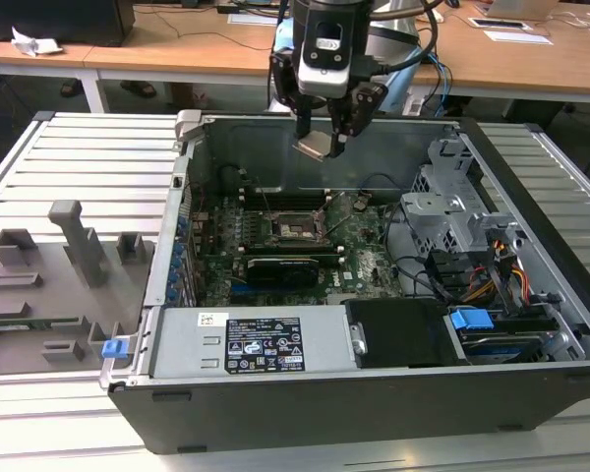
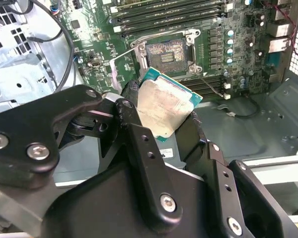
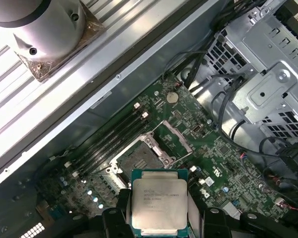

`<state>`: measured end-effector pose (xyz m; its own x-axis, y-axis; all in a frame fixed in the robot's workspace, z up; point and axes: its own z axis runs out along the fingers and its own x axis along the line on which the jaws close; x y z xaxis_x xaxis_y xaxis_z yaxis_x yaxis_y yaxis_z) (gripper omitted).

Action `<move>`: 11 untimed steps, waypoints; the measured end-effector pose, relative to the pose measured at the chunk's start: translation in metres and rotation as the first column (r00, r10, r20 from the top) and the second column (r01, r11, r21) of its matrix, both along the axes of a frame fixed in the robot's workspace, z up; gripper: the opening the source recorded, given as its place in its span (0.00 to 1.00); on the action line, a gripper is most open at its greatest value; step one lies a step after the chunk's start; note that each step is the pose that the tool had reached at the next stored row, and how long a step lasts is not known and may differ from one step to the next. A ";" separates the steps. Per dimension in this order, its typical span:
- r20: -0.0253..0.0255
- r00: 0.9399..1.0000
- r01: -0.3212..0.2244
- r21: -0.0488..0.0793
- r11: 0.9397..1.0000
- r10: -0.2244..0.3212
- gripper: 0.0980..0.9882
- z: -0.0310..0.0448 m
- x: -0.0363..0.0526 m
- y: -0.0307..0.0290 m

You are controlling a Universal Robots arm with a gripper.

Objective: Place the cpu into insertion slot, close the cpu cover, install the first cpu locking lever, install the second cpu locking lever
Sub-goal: 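Place the cpu into insertion slot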

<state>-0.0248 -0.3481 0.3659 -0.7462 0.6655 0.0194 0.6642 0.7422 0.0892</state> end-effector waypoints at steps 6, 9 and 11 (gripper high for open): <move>0.000 0.999 0.044 0.000 0.999 -0.044 0.50 -0.0008 0.0000 0.0000; 0.000 0.998 0.060 0.000 0.998 -0.060 0.50 -0.0011 0.0000 0.0000; 0.000 0.997 0.074 0.000 0.997 -0.074 0.50 -0.0013 0.0000 0.0000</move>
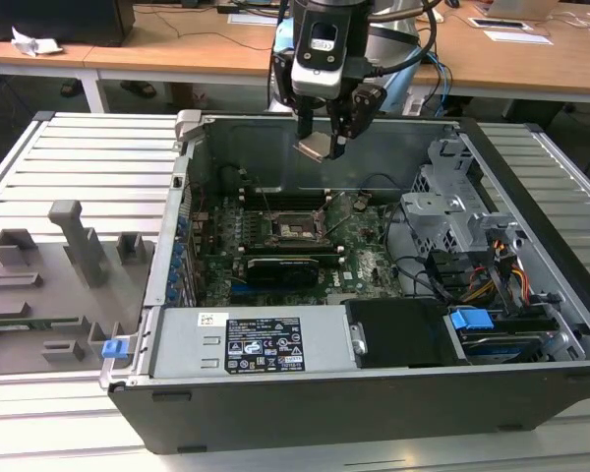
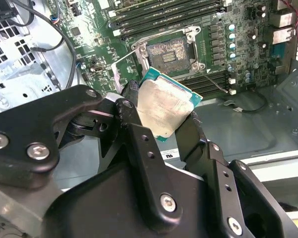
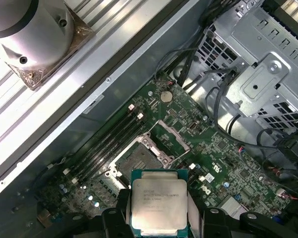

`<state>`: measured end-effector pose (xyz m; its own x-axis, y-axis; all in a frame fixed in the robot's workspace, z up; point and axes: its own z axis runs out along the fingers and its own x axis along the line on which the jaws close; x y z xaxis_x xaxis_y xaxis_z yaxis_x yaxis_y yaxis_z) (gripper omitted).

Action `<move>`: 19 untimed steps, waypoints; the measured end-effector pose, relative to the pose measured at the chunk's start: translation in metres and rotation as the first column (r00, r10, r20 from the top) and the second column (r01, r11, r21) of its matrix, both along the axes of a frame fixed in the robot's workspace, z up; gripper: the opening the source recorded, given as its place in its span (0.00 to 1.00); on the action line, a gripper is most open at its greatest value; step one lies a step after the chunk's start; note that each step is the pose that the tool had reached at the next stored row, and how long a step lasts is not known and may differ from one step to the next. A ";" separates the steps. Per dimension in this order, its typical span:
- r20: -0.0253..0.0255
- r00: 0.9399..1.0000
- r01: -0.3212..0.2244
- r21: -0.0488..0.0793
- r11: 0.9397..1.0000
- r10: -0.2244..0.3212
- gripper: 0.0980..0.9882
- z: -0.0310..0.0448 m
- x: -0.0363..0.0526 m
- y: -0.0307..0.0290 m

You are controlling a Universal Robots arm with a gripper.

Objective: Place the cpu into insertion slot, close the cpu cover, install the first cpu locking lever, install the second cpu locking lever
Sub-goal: 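Place the cpu into insertion slot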

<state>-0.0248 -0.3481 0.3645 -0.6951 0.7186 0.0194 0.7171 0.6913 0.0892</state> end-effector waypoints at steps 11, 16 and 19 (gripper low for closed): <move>0.000 0.998 0.058 0.000 0.998 -0.058 0.50 -0.0010 0.0000 0.0000; 0.000 0.996 0.086 0.000 0.996 -0.086 0.50 -0.0015 0.0000 0.0000; 0.000 0.995 0.100 0.000 0.995 -0.100 0.50 -0.0022 0.0000 0.0001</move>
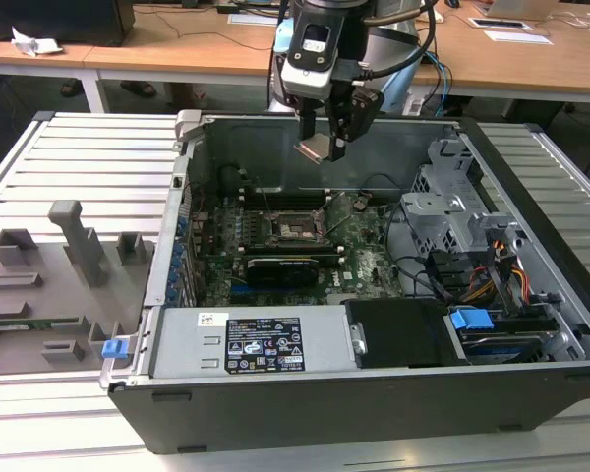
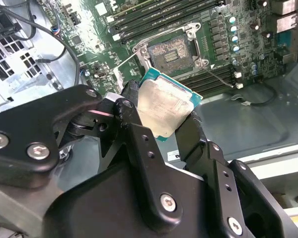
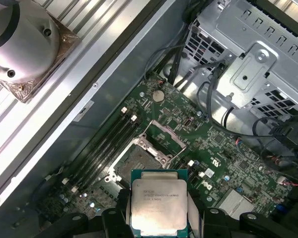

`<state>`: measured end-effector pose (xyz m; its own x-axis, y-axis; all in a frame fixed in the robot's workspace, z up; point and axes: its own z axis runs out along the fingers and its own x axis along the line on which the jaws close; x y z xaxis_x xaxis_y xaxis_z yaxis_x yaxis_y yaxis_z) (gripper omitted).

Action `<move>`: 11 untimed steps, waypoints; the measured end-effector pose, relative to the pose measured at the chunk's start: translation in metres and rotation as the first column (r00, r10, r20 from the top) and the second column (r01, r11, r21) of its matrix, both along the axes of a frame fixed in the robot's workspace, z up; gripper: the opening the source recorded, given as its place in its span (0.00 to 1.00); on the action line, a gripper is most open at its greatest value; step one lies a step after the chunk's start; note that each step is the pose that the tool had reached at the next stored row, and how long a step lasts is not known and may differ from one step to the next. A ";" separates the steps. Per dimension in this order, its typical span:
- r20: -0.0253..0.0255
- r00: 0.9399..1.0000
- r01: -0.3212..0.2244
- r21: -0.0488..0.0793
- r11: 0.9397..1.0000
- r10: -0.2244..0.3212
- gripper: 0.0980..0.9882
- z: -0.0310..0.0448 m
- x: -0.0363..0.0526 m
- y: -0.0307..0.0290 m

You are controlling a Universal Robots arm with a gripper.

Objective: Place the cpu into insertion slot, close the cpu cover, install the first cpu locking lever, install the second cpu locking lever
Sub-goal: 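Place the cpu into insertion slot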

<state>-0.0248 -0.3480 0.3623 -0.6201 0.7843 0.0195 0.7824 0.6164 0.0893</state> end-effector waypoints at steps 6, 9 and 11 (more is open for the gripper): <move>-0.001 0.996 0.090 0.000 0.996 -0.090 0.50 -0.0047 0.0000 0.0000; -0.003 0.994 0.107 -0.001 0.994 -0.107 0.50 -0.0061 -0.0011 0.0000; -0.005 0.994 0.111 -0.001 0.994 -0.111 0.50 -0.0070 -0.0034 0.0000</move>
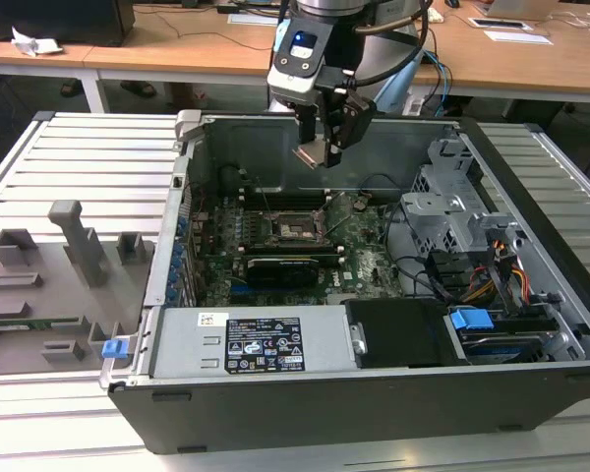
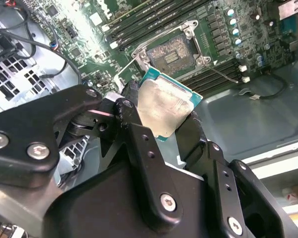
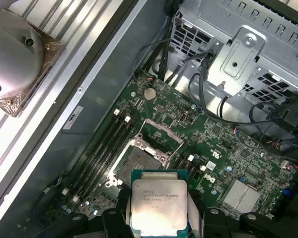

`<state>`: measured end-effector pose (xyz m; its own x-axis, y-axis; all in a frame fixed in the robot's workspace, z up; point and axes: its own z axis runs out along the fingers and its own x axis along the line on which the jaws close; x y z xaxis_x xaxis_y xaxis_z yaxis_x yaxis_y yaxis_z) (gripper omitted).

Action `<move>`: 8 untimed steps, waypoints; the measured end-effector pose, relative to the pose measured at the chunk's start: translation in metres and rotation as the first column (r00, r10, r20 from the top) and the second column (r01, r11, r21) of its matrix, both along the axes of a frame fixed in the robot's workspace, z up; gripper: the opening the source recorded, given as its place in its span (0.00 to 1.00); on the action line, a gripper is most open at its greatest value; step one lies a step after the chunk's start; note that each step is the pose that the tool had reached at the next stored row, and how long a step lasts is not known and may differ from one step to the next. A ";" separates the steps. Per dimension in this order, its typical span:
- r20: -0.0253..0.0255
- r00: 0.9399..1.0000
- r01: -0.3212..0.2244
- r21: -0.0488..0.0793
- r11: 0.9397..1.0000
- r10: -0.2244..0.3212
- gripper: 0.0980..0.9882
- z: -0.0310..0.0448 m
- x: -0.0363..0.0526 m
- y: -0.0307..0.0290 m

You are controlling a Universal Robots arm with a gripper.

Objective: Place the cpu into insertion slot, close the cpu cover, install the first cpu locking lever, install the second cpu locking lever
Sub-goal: 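Place the cpu into insertion slot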

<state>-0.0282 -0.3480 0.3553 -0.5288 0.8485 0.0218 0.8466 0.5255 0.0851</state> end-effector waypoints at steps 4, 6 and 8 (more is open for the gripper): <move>-0.002 1.000 0.005 0.000 1.000 -0.005 0.50 -0.0015 -0.0018 0.0001; -0.003 1.000 0.010 0.000 1.000 -0.010 0.50 -0.0027 -0.0025 0.0001; -0.004 1.000 0.019 0.000 1.000 -0.019 0.50 -0.0038 -0.0027 0.0001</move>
<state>-0.0309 -0.3479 0.3516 -0.5129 0.8581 0.0241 0.8565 0.5096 0.0815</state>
